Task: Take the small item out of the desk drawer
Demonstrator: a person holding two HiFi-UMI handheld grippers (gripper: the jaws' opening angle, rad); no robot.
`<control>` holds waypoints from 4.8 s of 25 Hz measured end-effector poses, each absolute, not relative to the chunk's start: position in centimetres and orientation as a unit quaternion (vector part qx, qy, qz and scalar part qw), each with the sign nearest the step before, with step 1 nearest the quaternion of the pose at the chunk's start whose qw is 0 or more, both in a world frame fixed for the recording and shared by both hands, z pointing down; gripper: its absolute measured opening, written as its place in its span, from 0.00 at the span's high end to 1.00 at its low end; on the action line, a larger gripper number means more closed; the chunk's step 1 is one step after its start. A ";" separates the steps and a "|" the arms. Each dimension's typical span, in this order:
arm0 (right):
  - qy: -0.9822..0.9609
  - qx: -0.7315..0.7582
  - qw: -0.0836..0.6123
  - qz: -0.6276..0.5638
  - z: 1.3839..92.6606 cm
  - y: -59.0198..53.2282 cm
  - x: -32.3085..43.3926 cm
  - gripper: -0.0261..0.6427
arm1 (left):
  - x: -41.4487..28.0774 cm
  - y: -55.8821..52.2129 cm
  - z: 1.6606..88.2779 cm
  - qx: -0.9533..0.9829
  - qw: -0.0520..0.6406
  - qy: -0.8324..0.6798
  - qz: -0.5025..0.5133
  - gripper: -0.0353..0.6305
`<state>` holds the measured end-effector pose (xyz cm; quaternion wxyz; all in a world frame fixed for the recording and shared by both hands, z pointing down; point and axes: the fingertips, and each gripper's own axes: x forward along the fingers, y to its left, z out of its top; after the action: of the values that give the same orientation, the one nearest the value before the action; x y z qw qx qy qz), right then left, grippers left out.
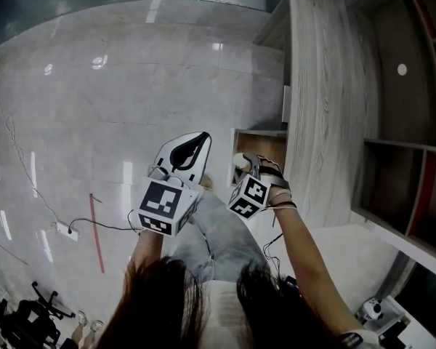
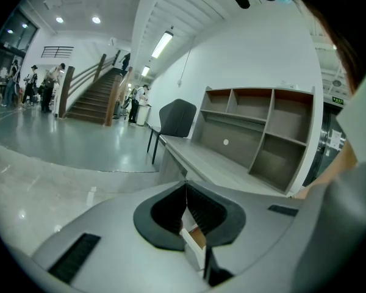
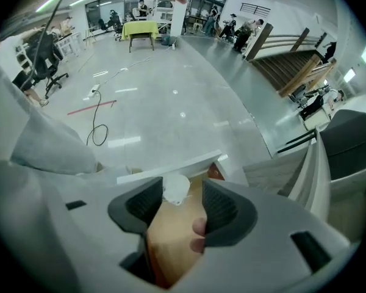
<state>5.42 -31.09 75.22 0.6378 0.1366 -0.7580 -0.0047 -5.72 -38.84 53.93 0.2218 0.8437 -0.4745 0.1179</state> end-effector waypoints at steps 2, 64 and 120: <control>-0.753 0.130 0.645 -0.006 76.1 -31.1 5.5 0.66 | -5.8 -39.0 54.3 0.843 0.223 -0.475 0.119 0.92; -0.729 0.232 0.643 -0.042 73.5 -30.1 6.6 0.69 | -5.1 -32.7 52.6 0.853 0.218 -0.455 0.135 0.92; -0.788 0.541 0.292 -0.023 40.4 -7.7 0.9 0.69 | -6.6 -6.0 36.1 0.886 0.106 -0.447 0.068 0.92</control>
<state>0.90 -7.67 40.44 0.2921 0.5408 -0.7885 -0.0229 -6.61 -6.03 36.14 0.1059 0.8856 -0.4471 0.0679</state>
